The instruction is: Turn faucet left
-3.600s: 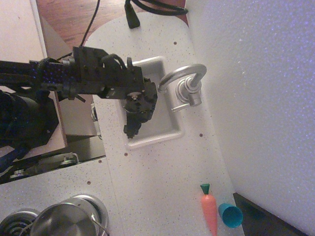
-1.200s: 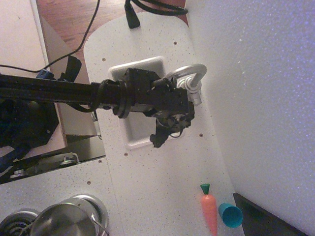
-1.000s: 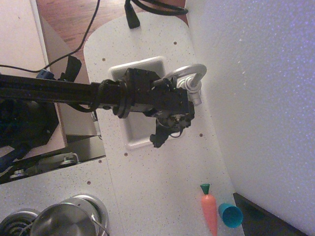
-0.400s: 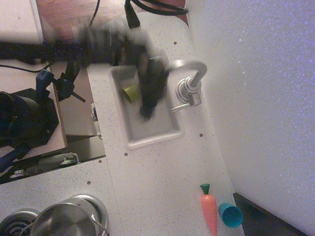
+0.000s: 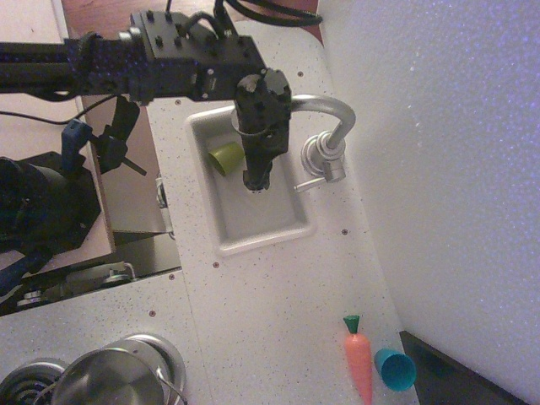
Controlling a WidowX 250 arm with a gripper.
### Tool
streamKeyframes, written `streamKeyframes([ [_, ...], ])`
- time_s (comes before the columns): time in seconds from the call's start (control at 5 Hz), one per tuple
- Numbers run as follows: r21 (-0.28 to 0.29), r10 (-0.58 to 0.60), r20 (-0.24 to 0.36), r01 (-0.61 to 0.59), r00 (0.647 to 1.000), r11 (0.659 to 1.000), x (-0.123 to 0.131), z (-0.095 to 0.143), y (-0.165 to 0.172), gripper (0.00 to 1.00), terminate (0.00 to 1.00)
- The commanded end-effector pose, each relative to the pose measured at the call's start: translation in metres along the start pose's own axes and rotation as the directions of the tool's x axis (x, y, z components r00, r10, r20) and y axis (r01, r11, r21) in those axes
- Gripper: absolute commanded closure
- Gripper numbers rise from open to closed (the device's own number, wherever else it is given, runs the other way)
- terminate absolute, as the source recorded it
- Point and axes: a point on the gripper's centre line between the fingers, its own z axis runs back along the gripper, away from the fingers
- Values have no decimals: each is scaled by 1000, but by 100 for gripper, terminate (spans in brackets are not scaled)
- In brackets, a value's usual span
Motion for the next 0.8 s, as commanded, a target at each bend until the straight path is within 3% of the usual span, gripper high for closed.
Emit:
streamKeyframes([
  [0.0,28,-67,-17,67,998,997,21,6,-15,0,0],
  [0.2,-25,186,48,-185,981,982,24,21,1,0,0],
  [0.4,-129,257,104,-243,961,961,44,38,15,0,0],
  [0.6,-161,195,83,-180,977,970,60,28,1,0,0],
])
